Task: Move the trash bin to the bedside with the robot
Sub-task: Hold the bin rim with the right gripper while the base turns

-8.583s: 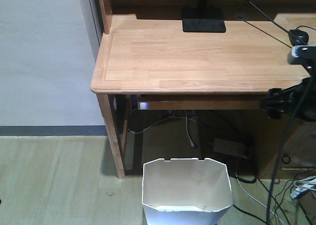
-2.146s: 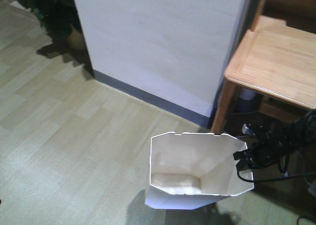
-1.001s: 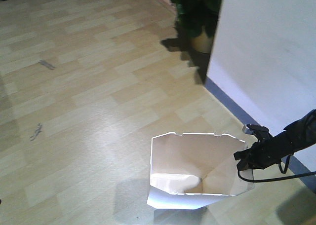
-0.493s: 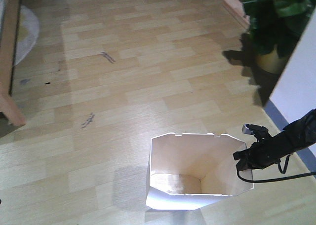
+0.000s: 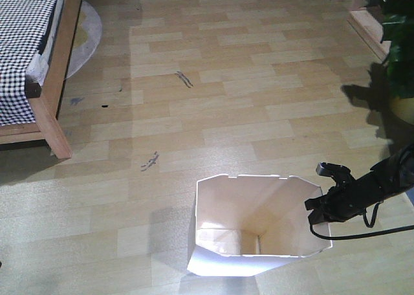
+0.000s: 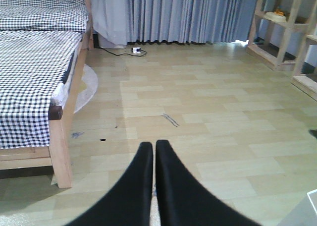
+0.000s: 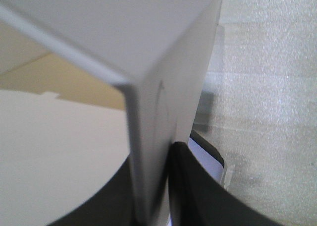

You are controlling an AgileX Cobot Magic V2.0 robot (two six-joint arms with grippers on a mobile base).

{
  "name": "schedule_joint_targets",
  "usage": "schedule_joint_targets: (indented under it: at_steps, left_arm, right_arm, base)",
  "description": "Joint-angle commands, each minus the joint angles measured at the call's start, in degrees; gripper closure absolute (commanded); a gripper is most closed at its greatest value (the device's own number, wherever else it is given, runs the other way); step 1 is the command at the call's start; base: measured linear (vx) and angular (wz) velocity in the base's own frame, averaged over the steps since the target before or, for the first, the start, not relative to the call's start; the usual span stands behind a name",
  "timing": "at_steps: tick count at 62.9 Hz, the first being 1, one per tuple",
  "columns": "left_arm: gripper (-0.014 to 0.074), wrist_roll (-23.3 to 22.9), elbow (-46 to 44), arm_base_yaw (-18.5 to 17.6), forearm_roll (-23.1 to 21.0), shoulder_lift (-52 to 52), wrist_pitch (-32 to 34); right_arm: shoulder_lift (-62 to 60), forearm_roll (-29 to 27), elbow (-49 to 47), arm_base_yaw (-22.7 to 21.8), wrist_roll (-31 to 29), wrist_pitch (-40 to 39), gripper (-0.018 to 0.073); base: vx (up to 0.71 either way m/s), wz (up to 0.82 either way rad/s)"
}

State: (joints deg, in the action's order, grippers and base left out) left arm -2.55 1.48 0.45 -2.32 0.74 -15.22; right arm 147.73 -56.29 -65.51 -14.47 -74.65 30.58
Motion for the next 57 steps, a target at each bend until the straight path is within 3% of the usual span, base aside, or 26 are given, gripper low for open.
schedule_joint_targets:
  at_steps: [1,57]
  left_arm:
    - [0.0602,-0.32,1.07,0.01,-0.25,0.81,3.90]
    - [0.0602,-0.32,1.07,0.01,-0.25,0.81,3.90]
  right_arm:
    - [-4.48,-2.45,-0.62,-0.17,-0.67,9.72,0.0564]
    - [-4.48,-2.45,-0.62,-0.17,-0.67,9.72,0.0564]
  base:
    - [0.19,0.16]
    - [0.22,0.04]
